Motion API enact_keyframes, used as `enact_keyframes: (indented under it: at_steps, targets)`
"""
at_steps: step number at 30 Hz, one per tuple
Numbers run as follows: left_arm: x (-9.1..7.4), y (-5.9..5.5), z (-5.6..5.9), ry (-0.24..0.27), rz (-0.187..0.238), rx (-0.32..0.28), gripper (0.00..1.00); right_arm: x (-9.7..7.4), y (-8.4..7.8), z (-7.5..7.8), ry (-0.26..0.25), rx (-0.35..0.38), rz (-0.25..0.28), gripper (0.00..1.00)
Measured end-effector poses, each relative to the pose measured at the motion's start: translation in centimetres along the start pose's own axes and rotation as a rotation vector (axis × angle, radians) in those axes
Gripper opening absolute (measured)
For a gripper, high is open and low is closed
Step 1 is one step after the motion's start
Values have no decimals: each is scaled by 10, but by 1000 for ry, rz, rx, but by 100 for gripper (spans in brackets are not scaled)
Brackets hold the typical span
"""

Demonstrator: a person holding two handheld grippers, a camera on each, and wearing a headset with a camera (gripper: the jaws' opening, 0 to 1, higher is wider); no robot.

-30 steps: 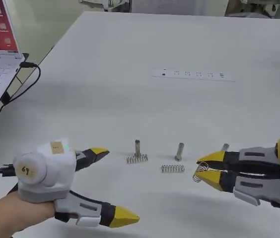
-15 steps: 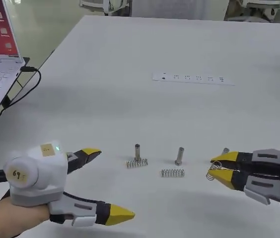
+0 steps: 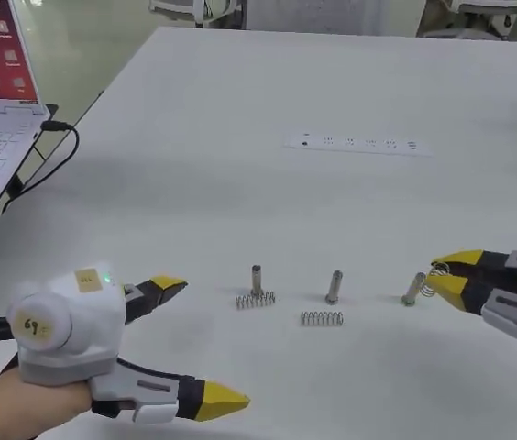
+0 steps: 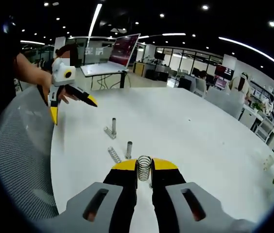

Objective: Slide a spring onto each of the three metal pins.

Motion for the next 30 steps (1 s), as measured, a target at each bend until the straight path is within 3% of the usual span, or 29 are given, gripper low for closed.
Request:
enact_keyframes:
  at_steps: [5,7,11,30]
  targets:
    - [-1,-1,-2,7,2,-6,98,2,5,16,-47,67,8,8]
    - [-2,-1,-2,9,0,-8,98,5,6,20,-59,138,13,8]
    - [-2,-3,-1,6,-1,-15,98,11,5,30,-77,203,11,8]
    - [-4,-5,-2,18,10,-30,98,28,-10,26,-49,179,-50,8]
Point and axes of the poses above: the centre of the closed fingertips' face, and the gripper's own axes: x roughly forward along the fingers, z roughly to its right, y roughly out of its top, the point moved 1 cm from there along -x, roughly backward along the fingers, and after that the axes turned 9 degrees about -y, right-handed, at the moved point
